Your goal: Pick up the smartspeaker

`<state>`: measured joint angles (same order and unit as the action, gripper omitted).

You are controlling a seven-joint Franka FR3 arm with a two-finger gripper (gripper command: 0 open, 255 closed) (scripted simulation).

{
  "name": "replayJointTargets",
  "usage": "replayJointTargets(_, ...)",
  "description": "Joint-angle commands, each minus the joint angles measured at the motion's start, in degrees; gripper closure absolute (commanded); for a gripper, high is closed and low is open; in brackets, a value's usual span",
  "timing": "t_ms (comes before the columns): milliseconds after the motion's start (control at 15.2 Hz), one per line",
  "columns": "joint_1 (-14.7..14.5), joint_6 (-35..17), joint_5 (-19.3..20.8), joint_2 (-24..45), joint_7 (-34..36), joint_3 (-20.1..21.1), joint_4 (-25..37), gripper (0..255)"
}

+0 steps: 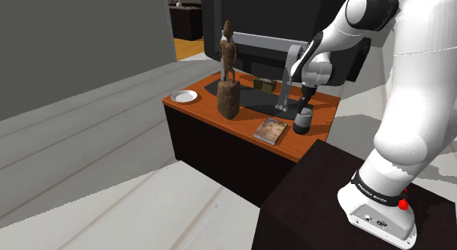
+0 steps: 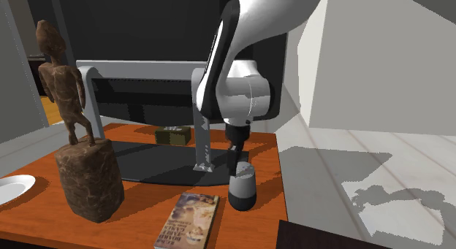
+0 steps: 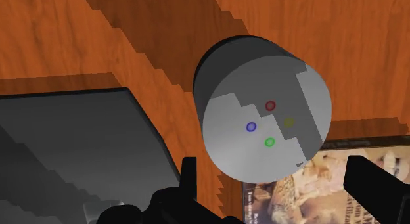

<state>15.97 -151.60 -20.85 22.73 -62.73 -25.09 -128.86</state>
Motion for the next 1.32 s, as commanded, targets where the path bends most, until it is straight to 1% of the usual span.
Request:
replayJointTargets(0, 0.9, -1.0, -1.3, 1.6, -1.0, 1.0, 0.5, 0)
replayJointTargets(132, 1.6, -2.1, -2.5, 3.1, -1.9, 2.0, 0.8, 0)
replayJointTargets(264, 1.8, -2.4, -2.8, 3.5, -2.1, 2.3, 0.9, 0)
replayJointTargets(330, 1.7, -2.4, -2.8, 3.4, -2.0, 2.3, 0.8, 255)
replayJointTargets(924, 1.8, -2.4, -2.8, 3.5, -2.1, 2.3, 0.9, 255)
replayJointTargets(1254, 0.0, 0.3, 0.1, -0.1, 0.0, -0.1, 0.3, 255)
